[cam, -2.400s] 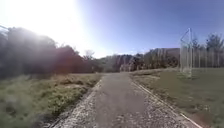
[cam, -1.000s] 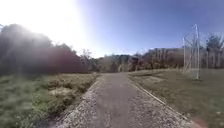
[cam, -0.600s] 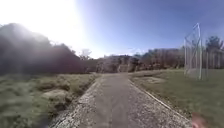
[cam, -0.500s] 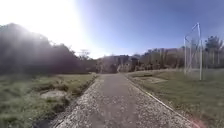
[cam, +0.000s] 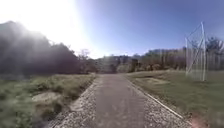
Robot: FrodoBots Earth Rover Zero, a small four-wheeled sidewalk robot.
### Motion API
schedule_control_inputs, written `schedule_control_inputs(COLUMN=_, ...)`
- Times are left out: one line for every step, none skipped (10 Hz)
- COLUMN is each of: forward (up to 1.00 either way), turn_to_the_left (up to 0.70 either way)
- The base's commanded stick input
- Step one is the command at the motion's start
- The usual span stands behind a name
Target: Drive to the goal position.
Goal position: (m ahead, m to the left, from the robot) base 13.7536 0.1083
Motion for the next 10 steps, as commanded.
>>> schedule_control_inputs(forward=0.5, turn_to_the_left=0.0)
schedule_control_inputs(forward=0.5, turn_to_the_left=0.0)
schedule_control_inputs(forward=0.5, turn_to_the_left=0.0)
schedule_control_inputs(forward=0.5, turn_to_the_left=0.0)
schedule_control_inputs(forward=0.5, turn_to_the_left=0.0)
schedule_control_inputs(forward=0.5, turn_to_the_left=0.0)
schedule_control_inputs(forward=0.5, turn_to_the_left=0.0)
schedule_control_inputs(forward=0.5, turn_to_the_left=0.0)
schedule_control_inputs(forward=0.5, turn_to_the_left=0.0)
schedule_control_inputs(forward=0.5, turn_to_the_left=0.0)
